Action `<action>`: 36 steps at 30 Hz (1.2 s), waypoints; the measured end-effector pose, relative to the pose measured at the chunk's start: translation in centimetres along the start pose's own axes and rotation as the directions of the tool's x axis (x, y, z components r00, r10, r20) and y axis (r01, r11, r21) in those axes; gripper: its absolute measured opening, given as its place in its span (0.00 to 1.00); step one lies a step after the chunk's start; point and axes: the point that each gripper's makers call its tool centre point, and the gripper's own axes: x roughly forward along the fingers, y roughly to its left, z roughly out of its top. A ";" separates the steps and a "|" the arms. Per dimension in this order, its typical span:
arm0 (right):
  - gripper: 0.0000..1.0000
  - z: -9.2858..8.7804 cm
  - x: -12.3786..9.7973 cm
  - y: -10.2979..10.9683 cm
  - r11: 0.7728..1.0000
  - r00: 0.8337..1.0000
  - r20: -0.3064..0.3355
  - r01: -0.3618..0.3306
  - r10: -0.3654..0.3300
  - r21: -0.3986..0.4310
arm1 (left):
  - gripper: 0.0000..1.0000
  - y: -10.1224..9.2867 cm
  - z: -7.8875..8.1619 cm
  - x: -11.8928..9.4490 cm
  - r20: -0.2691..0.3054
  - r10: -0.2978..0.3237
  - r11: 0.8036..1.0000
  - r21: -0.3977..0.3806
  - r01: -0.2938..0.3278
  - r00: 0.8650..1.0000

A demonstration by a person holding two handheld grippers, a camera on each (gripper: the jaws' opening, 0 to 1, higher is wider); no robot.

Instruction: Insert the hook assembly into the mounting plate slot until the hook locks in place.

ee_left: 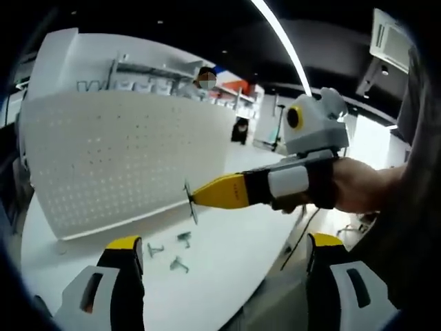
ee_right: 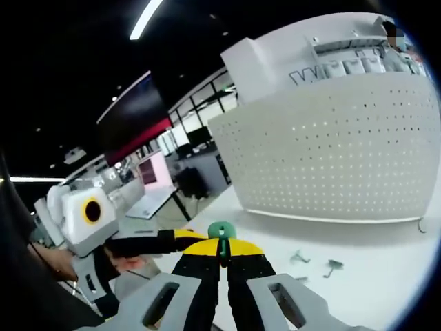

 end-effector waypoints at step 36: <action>0.00 10.5 1.0 -13.1 0.846 0.832 0.362 0.503 -0.419 -0.176 | 1.00 6.0 -1.0 -2.2 0.004 0.171 0.980 -0.107 -0.170 0.985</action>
